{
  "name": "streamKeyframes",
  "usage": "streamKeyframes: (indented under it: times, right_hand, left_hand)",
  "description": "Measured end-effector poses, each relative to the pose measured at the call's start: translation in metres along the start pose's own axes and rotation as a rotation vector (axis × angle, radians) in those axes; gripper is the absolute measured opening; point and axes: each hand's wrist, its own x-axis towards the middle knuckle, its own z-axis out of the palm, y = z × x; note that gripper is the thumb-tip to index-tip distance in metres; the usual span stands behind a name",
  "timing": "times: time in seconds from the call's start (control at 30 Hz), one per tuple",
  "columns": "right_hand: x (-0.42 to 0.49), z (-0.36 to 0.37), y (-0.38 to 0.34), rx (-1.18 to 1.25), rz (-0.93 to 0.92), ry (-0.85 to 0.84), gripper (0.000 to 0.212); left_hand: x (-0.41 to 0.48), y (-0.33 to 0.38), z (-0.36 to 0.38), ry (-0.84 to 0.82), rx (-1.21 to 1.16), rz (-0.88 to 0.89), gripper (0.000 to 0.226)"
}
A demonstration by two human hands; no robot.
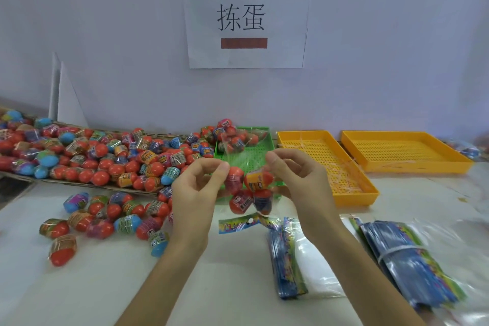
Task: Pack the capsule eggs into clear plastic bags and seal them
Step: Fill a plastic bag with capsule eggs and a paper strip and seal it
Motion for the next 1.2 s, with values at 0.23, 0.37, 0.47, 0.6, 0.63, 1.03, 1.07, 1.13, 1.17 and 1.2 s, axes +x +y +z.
streamKeyframes:
  times: [0.23, 0.37, 0.47, 0.6, 0.63, 1.03, 1.07, 1.13, 1.17, 1.2]
  right_hand:
    - [0.000, 0.001, 0.004, -0.016, 0.085, -0.002, 0.005]
    - [0.000, -0.001, 0.001, 0.055, 0.099, 0.016, 0.005]
    - [0.001, -0.001, 0.000, 0.054, 0.083, 0.014, 0.006]
    - [0.001, 0.000, 0.001, 0.010, 0.019, 0.008, 0.008]
    - [0.002, 0.000, 0.001, 0.000, -0.001, 0.003, 0.009]
    - [0.008, -0.017, -0.005, 0.143, 0.008, -0.061, 0.011]
    - [0.008, -0.017, -0.005, 0.155, 0.004, -0.068, 0.010]
    - [0.008, -0.015, -0.004, 0.177, -0.001, -0.090, 0.010]
    - [0.007, -0.014, -0.004, 0.188, -0.007, -0.103, 0.010]
    - [0.006, -0.012, -0.004, 0.198, -0.016, -0.118, 0.011]
  left_hand:
    - [0.002, -0.001, -0.003, 0.093, -0.005, 0.026, 0.016]
    - [0.002, -0.003, -0.001, 0.090, -0.011, 0.051, 0.013]
    - [-0.002, -0.001, 0.002, 0.057, 0.095, 0.164, 0.018]
    - [-0.006, 0.000, 0.006, -0.006, 0.093, 0.174, 0.015]
    - [-0.006, 0.002, 0.006, -0.019, 0.081, 0.156, 0.015]
    - [0.001, 0.013, 0.001, -0.249, -0.186, -0.084, 0.021]
    - [0.001, 0.014, 0.001, -0.237, -0.169, -0.064, 0.016]
    - [0.000, 0.015, 0.001, -0.189, -0.163, -0.035, 0.019]
    - [0.000, 0.016, 0.001, -0.175, -0.178, -0.031, 0.023]
    - [0.000, 0.016, 0.002, -0.173, -0.207, -0.034, 0.022]
